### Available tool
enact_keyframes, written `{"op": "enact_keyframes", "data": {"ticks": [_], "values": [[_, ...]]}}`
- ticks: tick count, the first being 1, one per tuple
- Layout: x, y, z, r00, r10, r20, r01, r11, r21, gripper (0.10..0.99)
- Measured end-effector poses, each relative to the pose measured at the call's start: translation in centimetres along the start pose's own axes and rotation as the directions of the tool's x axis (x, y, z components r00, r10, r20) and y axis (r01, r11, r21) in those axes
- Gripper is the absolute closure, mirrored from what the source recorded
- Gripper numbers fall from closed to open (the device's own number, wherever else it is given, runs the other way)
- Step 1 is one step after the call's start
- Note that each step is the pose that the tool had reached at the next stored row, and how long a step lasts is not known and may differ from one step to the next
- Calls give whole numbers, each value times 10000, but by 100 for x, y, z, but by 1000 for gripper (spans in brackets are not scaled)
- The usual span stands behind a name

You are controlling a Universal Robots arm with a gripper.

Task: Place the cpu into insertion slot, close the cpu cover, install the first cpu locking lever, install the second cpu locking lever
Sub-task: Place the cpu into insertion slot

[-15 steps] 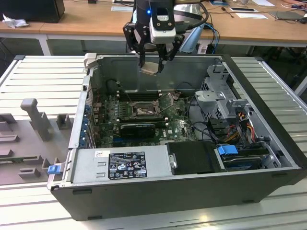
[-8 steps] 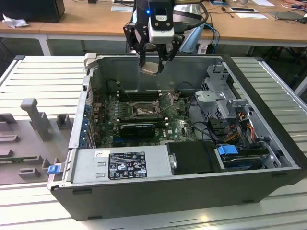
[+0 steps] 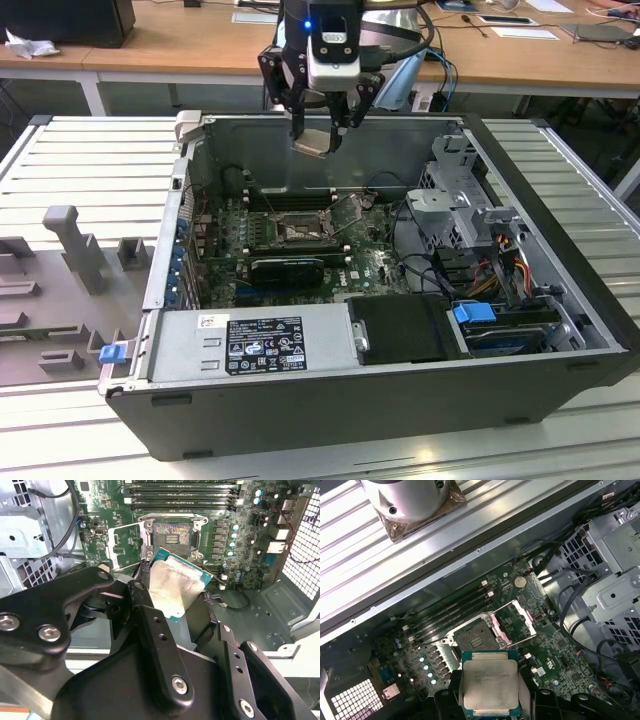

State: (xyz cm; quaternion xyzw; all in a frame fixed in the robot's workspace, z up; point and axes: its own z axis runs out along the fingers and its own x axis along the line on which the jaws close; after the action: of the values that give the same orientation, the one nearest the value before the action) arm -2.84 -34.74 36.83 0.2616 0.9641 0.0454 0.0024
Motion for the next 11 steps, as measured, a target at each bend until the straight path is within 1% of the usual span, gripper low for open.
{"op": "enact_keyframes", "data": {"ticks": [5, 6, 11], "values": [[0, 0, 0, 9988, 483, 42, -483, 9988, -9, 557], [0, 0, 0, 9979, 639, 57, -639, 9980, -14, 557], [0, 0, 1, 9942, 1070, 94, -1070, 9943, -26, 557]]}}
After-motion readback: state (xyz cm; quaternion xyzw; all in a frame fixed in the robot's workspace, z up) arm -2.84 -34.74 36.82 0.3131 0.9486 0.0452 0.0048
